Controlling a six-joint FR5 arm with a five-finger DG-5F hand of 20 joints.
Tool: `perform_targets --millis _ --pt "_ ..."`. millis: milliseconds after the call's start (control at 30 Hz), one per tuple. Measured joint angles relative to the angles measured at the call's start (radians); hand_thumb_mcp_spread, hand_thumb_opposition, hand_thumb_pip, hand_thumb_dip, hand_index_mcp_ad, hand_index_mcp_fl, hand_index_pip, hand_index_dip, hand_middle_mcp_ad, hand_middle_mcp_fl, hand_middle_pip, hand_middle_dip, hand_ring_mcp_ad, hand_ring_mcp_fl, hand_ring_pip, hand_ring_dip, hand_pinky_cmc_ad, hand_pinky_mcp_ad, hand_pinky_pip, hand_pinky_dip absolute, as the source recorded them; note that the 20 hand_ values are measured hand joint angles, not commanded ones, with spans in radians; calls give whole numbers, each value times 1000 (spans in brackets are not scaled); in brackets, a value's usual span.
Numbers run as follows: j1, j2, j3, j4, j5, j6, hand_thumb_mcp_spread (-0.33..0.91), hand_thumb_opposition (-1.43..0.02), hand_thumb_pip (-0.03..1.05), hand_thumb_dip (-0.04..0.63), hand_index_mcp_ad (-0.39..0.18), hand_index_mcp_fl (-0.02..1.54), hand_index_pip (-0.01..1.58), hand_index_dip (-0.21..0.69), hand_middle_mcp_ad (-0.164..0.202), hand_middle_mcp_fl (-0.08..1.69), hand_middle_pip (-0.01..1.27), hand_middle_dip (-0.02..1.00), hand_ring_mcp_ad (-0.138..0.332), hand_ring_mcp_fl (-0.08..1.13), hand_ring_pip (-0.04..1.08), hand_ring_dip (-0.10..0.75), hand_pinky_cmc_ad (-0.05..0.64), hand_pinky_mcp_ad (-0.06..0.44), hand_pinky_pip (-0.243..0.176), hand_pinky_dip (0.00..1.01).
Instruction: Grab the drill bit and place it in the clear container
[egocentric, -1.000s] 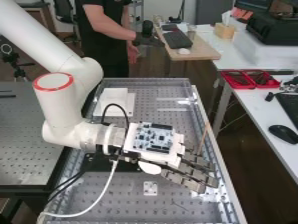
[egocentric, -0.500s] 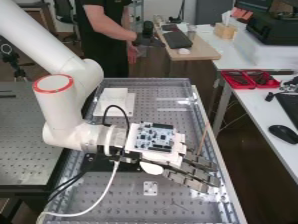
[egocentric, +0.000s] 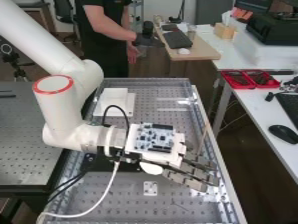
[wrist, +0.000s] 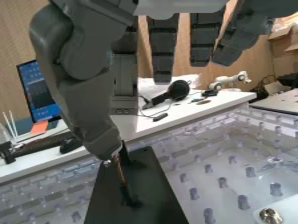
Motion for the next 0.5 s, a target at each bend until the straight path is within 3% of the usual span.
perform_targets --millis 133,267,500 --pt "1 0 0 -4 -1 -5 569 -913 527 250 -113 569 1389 213 91 216 134 188 199 77 91 -23 312 166 -91 180" --pt "1 1 0 -8 -2 -9 581 -918 553 253 -127 476 1279 190 91 216 134 188 199 75 91 -23 312 166 -91 180" --pt "4 7 -3 -10 -5 -21 548 -899 562 253 -127 431 1253 164 89 216 134 188 199 75 91 -23 312 166 -91 180"
